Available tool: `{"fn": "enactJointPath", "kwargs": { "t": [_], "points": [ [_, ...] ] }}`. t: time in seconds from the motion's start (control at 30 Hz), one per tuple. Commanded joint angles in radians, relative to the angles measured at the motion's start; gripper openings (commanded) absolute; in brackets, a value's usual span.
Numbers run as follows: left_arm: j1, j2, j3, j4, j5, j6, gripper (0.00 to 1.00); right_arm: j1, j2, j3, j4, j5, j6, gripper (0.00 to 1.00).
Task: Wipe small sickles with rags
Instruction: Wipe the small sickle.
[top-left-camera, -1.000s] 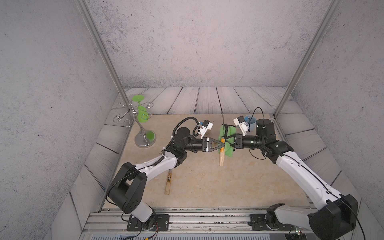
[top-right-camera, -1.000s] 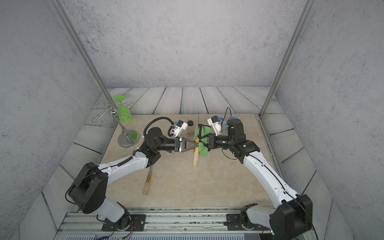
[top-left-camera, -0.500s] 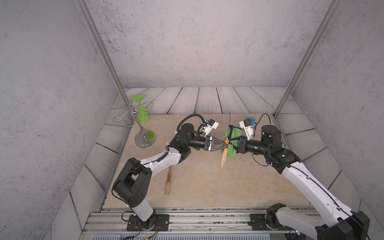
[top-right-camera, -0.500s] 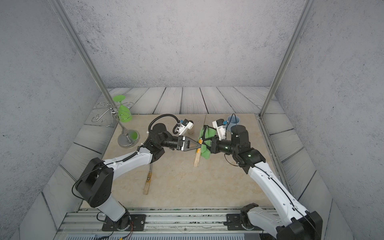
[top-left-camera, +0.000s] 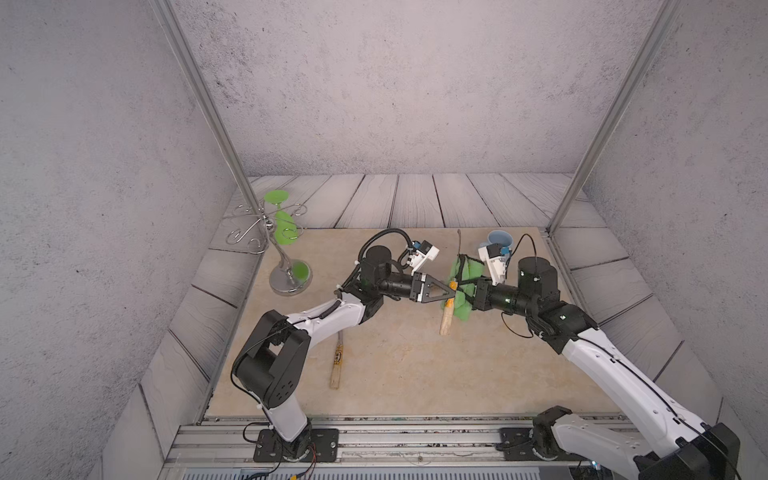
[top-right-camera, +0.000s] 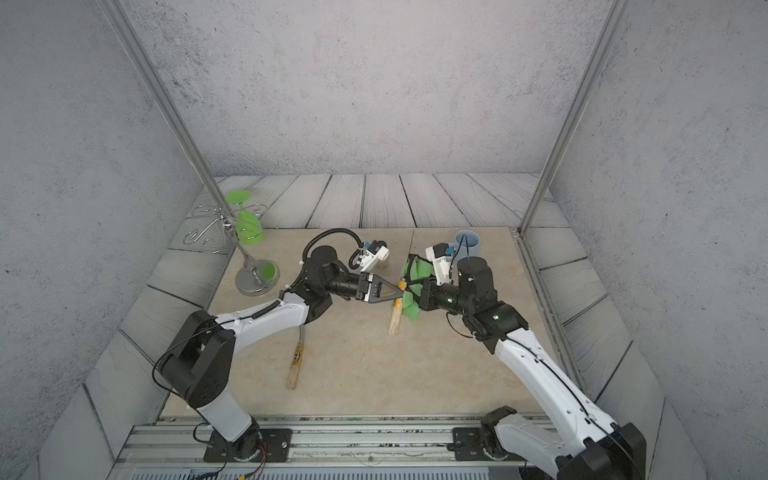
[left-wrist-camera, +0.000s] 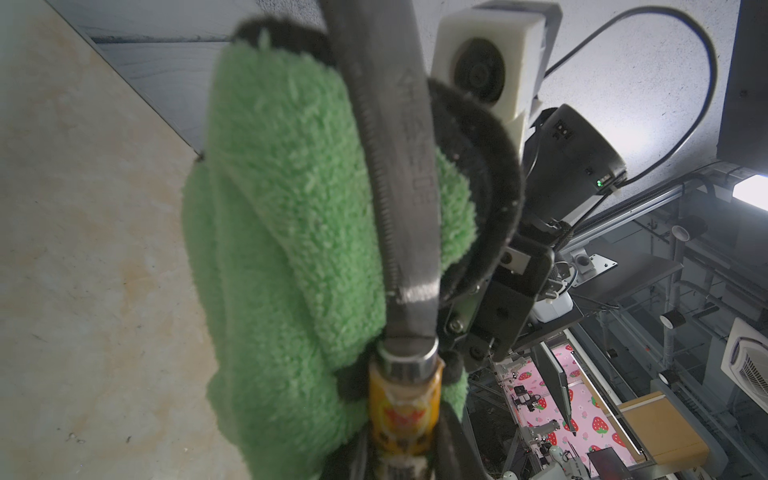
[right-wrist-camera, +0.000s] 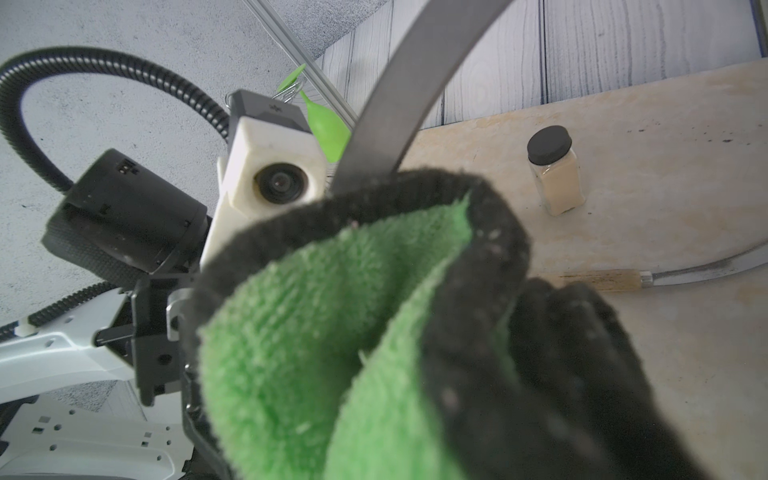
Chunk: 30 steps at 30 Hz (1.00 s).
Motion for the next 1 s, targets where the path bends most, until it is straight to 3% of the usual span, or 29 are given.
{"fn": "enactJointPath", "kwargs": {
  "t": [0.0, 0.97],
  "points": [
    [0.037, 0.020, 0.070, 0.045, -0.309, 0.021, 0.00, 0.134, -0.038, -0.018, -0.090, -0.351, -0.012, 0.17],
    [0.116, 0.000, 0.153, -0.035, -0.366, 0.090, 0.00, 0.303, 0.022, -0.065, -0.049, -0.279, 0.006, 0.16]
  ]
}}
